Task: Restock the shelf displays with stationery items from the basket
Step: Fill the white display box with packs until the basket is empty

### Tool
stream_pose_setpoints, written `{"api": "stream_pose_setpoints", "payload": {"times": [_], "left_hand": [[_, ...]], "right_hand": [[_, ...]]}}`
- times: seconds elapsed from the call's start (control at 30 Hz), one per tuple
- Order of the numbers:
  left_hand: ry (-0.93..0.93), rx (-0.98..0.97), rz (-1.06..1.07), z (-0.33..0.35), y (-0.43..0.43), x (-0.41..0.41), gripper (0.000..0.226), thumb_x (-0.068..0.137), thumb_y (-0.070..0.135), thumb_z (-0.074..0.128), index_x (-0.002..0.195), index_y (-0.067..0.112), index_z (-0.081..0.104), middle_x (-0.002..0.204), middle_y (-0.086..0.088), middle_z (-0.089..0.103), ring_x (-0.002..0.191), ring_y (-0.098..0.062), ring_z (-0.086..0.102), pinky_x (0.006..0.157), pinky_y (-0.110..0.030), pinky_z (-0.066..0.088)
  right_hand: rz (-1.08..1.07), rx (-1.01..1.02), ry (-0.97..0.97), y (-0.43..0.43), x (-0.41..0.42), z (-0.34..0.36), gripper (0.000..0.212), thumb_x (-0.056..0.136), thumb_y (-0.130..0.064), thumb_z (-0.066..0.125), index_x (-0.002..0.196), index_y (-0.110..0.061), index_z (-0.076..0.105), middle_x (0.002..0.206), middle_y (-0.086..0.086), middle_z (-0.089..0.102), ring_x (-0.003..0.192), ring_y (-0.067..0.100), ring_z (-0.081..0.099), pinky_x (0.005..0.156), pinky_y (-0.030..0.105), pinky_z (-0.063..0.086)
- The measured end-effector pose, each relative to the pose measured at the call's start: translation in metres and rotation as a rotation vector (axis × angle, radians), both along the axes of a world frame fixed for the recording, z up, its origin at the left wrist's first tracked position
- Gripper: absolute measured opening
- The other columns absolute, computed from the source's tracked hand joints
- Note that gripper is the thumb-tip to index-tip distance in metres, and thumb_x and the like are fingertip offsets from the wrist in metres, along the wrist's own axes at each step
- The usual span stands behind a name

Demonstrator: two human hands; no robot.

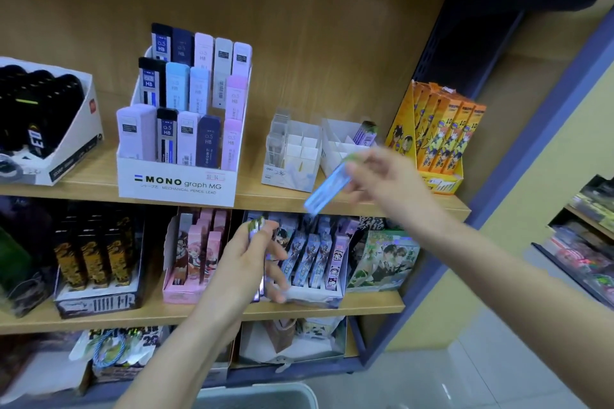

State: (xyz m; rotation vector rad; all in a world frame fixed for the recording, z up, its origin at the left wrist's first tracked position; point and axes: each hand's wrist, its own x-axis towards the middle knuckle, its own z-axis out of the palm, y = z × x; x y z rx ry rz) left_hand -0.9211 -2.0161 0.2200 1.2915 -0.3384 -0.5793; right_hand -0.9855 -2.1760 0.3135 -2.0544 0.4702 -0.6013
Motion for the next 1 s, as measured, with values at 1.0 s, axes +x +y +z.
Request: {"api": "stream_pose_setpoints", "payload": {"times": [1.0], "left_hand": [[0.068,-0.004,-0.046,-0.003,-0.006,0.008,0.024,0.1,0.027,0.042,0.094,0.005,0.051,0.073,-0.005,0.062,0.04,-0.016,0.045,0.038,-0.023,0.038]], "right_hand": [[-0.3,-0.85,0.058,-0.12,0.073,0.013,0.017,0.085,-0.012,0.067,0.102,-0.011,0.065,0.1,0.008,0.06,0.085,0.02,0.059,0.074,0.035,0.05]]}}
